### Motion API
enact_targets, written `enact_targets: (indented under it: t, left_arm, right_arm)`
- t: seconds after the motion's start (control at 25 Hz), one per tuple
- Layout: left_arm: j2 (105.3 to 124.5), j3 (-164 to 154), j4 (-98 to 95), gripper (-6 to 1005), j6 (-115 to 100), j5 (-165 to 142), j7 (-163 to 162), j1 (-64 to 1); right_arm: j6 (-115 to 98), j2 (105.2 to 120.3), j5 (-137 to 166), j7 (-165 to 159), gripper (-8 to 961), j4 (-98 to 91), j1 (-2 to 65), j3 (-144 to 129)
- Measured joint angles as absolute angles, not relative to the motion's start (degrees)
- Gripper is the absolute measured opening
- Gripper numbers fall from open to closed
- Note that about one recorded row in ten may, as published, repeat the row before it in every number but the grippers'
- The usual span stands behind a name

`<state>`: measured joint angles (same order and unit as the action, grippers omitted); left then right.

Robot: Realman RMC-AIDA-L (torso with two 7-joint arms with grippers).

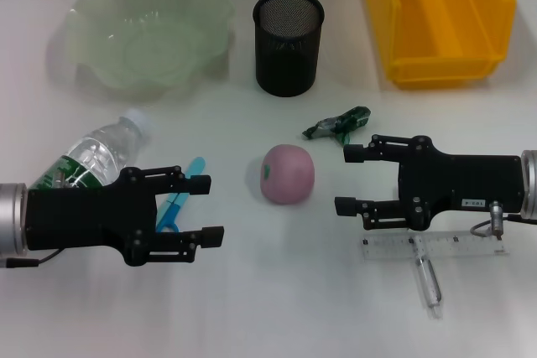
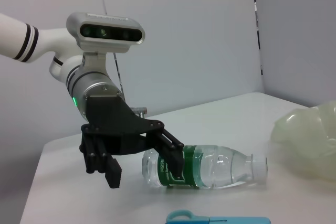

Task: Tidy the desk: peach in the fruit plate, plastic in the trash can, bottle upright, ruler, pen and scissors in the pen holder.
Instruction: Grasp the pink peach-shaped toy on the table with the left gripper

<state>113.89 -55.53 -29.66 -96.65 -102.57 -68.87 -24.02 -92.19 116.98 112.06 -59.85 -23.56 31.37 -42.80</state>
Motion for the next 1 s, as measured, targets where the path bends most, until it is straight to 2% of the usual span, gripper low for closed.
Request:
enact_targets:
  t: [1.0]
  left_arm:
    - [114.17, -55.4, -31.2, 769, -98.2, -102.9, -69.0, -24.5]
  right_arm:
    - [-92.2, 116.98, 112.1, -59.8, 772, -23.6, 31.4, -42.5]
